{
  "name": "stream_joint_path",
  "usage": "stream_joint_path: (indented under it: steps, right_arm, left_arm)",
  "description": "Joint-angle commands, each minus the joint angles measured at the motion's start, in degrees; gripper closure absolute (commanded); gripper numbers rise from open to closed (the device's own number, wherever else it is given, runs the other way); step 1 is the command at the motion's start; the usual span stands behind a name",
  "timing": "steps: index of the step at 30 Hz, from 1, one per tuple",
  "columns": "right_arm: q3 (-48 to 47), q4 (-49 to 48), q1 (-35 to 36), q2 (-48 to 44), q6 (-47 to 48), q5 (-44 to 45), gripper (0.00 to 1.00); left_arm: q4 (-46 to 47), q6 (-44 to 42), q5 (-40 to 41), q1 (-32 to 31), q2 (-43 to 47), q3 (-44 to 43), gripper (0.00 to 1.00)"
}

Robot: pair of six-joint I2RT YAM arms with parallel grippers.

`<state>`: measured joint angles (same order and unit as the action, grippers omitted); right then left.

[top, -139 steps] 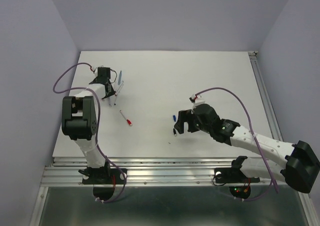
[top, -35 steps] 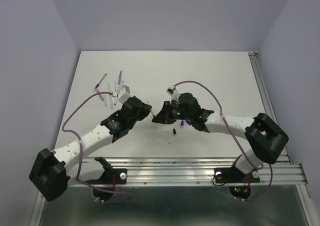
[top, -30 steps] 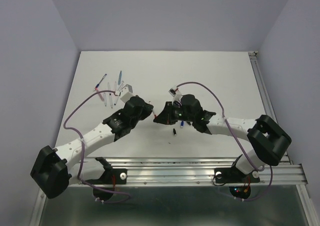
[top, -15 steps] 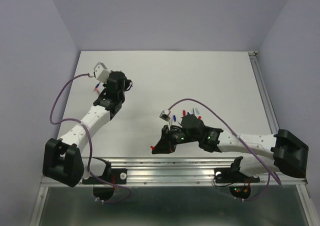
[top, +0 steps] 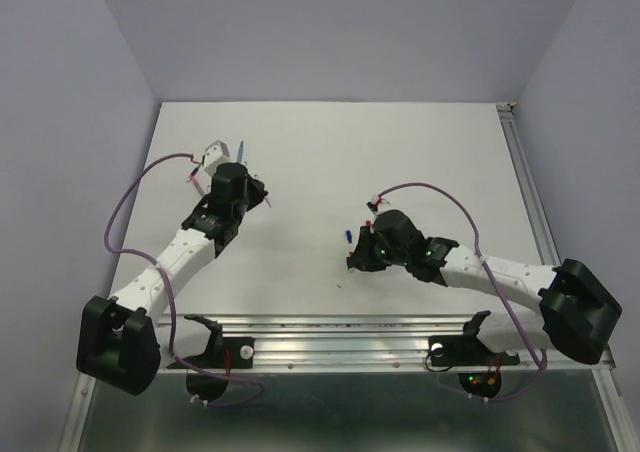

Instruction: Open the pen caps

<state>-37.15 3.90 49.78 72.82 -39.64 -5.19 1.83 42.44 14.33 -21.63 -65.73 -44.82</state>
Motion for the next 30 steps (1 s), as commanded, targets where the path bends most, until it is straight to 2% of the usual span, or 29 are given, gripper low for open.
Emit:
stream_joint_path:
  steps: [1,6,14,15,17,20,26,27,30]
  right_arm:
    - [-0.21,6.47,-1.17,1.01,0.88,9.93,0.95]
    - [-0.73,7.08,-1.53,3.73,2.2,12.83,0.92]
    - [-2.05,8.76,-1.44,9.27,2.46,13.98,0.81]
    - [-1.97,8.67,-1.44,9.1,2.37,13.89,0.75]
    - [-2.05,8.67,-1.44,8.66,2.11,14.24,0.69]
    - [-2.84,10.16,-1.53,7.43,1.93,15.56,0.52]
    - [-3.37,12.0,-1.44,2.08,3.25,16.7,0.34]
    - [-3.46,12.01,-1.53,0.94,3.34,16.62,0.34]
    - [-3.28,11.74,-1.44,-4.25,3.51,17.14,0.21]
  left_arm:
    - [-1.74,-2.09,-4.4,0.09,-0.27,3.32,1.0]
    - [-3.67,-3.76,-5.19,0.01,-3.08,3.6,1.0]
    - [-6.66,-5.61,-2.64,0.09,-8.09,2.19,1.0]
    - [-6.66,-5.61,-2.38,0.09,-8.27,2.28,1.0]
    - [-6.83,-5.78,-1.67,0.09,-8.88,2.19,1.0]
    - [-7.18,-6.14,-0.36,0.18,-9.85,1.67,1.0]
    - [-8.06,-8.59,3.51,0.44,-14.06,-1.49,1.0]
    - [-8.33,-8.86,3.86,0.45,-14.94,-2.11,1.0]
    - [-8.85,-9.12,5.18,1.41,-19.16,-4.13,1.0]
